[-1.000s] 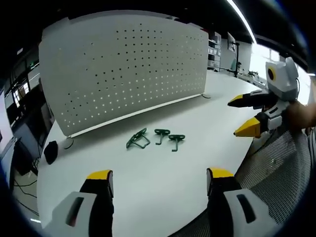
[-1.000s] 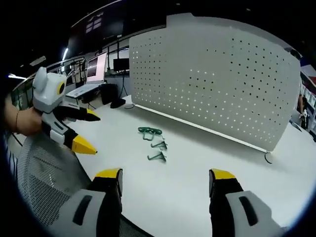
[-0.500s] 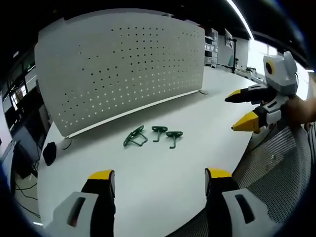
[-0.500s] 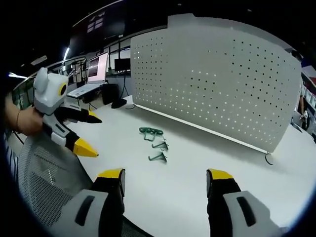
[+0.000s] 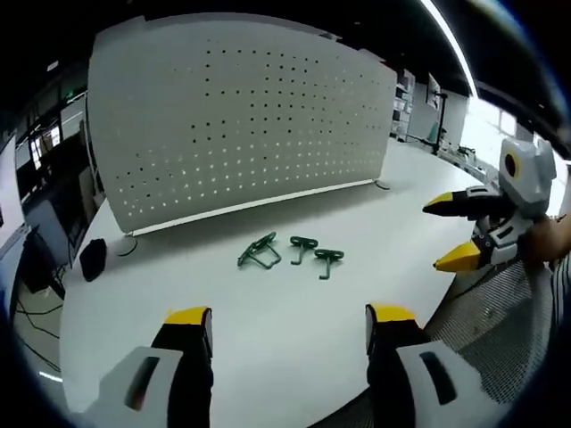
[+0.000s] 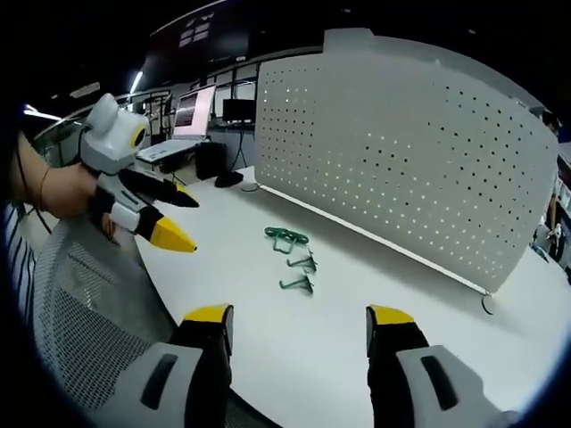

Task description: Insert the hook assembly into the mounting plate slot until the hook locks in place.

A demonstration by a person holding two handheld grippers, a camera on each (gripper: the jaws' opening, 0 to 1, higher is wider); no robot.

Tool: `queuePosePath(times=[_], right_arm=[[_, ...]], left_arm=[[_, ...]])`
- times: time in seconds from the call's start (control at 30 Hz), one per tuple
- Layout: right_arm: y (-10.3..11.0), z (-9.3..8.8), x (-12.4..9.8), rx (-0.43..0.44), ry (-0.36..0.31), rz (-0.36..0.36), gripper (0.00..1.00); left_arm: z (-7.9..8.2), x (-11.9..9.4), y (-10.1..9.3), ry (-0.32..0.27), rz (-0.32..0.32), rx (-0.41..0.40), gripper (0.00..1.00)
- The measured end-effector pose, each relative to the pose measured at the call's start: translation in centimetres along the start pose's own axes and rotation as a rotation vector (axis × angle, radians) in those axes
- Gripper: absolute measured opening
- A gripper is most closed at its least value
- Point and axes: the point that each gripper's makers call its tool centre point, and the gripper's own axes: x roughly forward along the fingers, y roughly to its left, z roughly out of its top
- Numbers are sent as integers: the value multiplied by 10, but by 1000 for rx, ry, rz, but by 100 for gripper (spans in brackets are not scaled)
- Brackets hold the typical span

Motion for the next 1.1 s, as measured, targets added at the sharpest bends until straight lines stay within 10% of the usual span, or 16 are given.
queuePosePath(times=[1.1], right_arm=[[-1, -10, 2, 32, 41, 40, 41]], left_arm=[[2, 110, 55, 147, -19, 93, 36]])
